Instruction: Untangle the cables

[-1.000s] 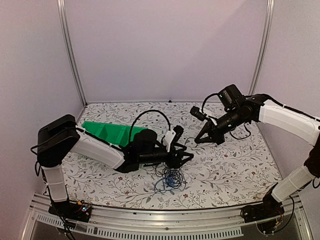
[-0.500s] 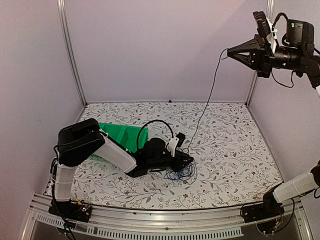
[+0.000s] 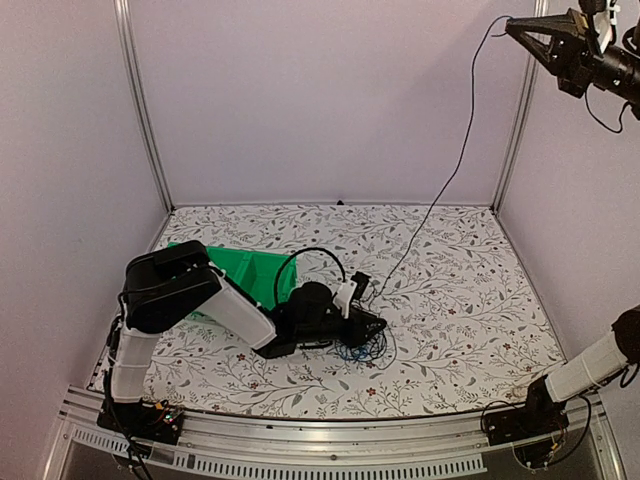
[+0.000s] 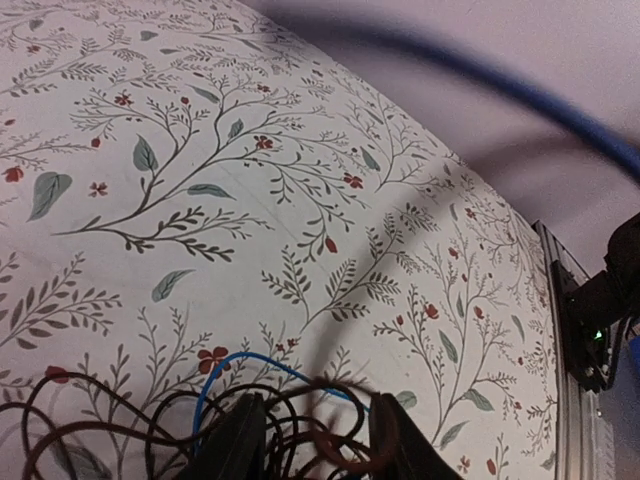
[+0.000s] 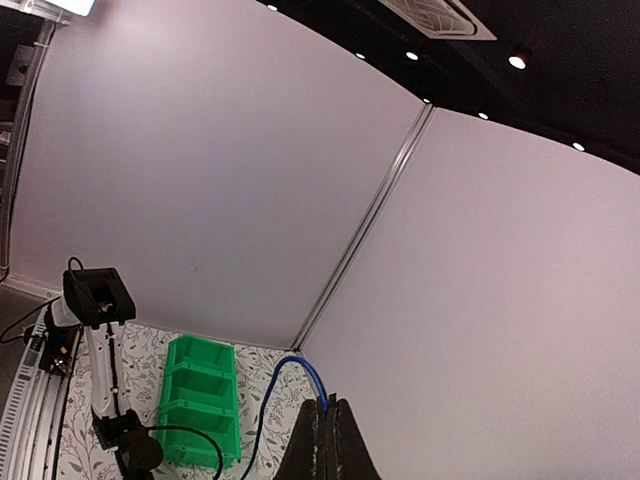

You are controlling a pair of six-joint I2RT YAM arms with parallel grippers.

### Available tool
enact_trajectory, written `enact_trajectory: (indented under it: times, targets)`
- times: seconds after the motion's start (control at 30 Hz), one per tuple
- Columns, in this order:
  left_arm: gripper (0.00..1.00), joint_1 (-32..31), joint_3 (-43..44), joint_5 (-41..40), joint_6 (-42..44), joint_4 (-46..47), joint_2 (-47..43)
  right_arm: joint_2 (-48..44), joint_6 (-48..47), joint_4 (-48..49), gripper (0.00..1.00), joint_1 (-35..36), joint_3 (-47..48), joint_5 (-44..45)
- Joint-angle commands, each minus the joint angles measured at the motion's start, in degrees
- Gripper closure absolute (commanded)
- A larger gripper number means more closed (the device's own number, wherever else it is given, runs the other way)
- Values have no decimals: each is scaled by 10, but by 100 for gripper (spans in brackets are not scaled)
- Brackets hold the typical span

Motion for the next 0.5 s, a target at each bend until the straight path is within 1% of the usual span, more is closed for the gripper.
enact_trajectory:
  times: [0.0,0.07,0.13,0.23,0.33,0.47]
  targets:
    - [62,5,-4,10,-13,4,20,13,59,70,100,-43,82,-4]
    - [61,5,-9,9,-14,4,19,19,62,74,100,-49,89,15]
    - [60,5,-15,4,-16,7,16,19,59,74,100,-51,76,42]
    - [60,5,-31,2,-24,19,6,9,49,74,100,-52,26,72]
    - [51,5,-52,14,-24,43,-22,-12,34,79,100,-52,-60,81]
    - [41,2,-85,30,-17,71,-82,-54,9,89,100,-51,-213,83]
